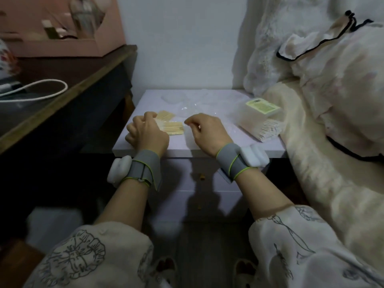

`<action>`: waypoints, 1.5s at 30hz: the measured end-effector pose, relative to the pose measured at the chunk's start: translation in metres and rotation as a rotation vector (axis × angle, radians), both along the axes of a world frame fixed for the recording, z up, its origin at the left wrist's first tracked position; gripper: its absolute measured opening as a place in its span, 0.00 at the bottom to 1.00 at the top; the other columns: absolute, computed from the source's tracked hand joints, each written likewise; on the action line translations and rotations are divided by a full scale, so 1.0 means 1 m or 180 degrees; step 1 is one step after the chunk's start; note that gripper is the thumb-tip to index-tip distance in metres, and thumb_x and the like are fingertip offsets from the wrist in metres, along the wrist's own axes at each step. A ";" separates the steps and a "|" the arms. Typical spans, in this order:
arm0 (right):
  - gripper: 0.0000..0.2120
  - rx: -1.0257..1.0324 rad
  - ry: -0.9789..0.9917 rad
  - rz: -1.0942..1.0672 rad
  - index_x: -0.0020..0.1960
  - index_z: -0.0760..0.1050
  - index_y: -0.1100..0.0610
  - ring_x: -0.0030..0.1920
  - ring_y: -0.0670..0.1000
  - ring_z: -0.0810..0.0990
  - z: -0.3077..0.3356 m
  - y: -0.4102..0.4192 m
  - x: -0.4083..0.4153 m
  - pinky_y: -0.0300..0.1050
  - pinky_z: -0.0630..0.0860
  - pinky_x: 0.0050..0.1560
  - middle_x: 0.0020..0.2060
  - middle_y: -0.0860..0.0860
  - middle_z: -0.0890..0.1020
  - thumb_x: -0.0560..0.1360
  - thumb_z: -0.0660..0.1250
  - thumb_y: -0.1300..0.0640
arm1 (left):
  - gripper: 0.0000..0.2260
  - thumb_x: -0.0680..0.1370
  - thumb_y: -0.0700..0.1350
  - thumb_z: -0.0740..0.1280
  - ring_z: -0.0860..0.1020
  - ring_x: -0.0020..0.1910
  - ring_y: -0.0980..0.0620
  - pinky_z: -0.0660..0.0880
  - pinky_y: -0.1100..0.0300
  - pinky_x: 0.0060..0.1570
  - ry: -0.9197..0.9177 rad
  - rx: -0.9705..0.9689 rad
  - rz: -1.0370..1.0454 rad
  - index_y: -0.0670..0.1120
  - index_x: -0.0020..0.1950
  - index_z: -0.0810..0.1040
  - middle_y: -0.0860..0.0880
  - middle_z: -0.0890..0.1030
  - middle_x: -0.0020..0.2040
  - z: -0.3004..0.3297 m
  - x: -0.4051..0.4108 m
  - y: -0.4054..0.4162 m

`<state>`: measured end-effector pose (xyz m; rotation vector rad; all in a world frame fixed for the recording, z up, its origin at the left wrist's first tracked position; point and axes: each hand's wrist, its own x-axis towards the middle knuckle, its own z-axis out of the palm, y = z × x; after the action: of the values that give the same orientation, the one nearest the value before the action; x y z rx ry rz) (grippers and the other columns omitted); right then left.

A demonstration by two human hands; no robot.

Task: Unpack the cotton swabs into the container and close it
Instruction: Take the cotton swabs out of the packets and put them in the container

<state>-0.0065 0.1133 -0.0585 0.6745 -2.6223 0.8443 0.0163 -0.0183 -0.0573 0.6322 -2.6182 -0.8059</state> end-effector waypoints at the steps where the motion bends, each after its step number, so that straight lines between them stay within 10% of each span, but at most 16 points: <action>1: 0.14 0.0165 -0.0114 0.0048 0.60 0.76 0.60 0.61 0.60 0.74 -0.003 -0.002 0.001 0.47 0.64 0.62 0.60 0.59 0.78 0.77 0.57 0.62 | 0.26 0.73 0.33 0.60 0.59 0.69 0.40 0.57 0.48 0.67 -0.0027 0.0102 0.0007 0.49 0.70 0.63 0.42 0.61 0.70 -0.001 0.000 -0.001; 14: 0.10 0.0120 -0.0493 -0.0119 0.54 0.76 0.62 0.57 0.59 0.73 -0.019 -0.023 -0.010 0.42 0.64 0.54 0.54 0.59 0.74 0.75 0.61 0.63 | 0.17 0.74 0.35 0.60 0.72 0.64 0.41 0.71 0.51 0.64 0.0460 0.2096 0.0131 0.37 0.63 0.72 0.39 0.72 0.66 -0.008 -0.013 -0.026; 17: 0.08 0.0103 -0.0523 -0.0210 0.52 0.75 0.63 0.55 0.59 0.73 -0.019 -0.025 -0.010 0.44 0.65 0.53 0.54 0.60 0.74 0.75 0.60 0.63 | 0.05 0.73 0.36 0.62 0.78 0.53 0.39 0.77 0.56 0.52 0.0439 0.2003 -0.0026 0.36 0.40 0.76 0.37 0.80 0.52 -0.009 -0.011 -0.023; 28: 0.08 -0.0126 -0.0510 -0.0315 0.53 0.72 0.65 0.55 0.61 0.73 -0.018 -0.020 -0.005 0.45 0.64 0.52 0.54 0.61 0.73 0.76 0.58 0.65 | 0.12 0.75 0.45 0.66 0.79 0.51 0.41 0.77 0.53 0.57 0.0586 0.1684 0.0138 0.37 0.51 0.81 0.39 0.82 0.49 -0.009 -0.012 -0.026; 39: 0.12 -0.0396 0.0088 -0.1579 0.53 0.71 0.59 0.54 0.61 0.76 0.006 0.008 -0.001 0.48 0.66 0.45 0.52 0.58 0.79 0.79 0.56 0.52 | 0.12 0.76 0.39 0.62 0.75 0.38 0.48 0.78 0.52 0.47 0.1167 0.1942 -0.0094 0.45 0.33 0.76 0.45 0.77 0.35 0.002 -0.006 -0.014; 45: 0.12 0.0077 -0.0341 -0.1335 0.55 0.72 0.60 0.57 0.61 0.74 -0.008 0.016 -0.012 0.54 0.68 0.60 0.55 0.58 0.77 0.78 0.57 0.53 | 0.06 0.76 0.39 0.63 0.76 0.38 0.52 0.76 0.59 0.47 0.1319 0.2159 -0.0291 0.44 0.42 0.79 0.46 0.79 0.41 0.007 -0.006 -0.006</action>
<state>-0.0187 0.1297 -0.0669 0.0733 -2.7252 0.7355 0.0104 -0.0243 -0.0505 0.4373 -1.9853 -1.6759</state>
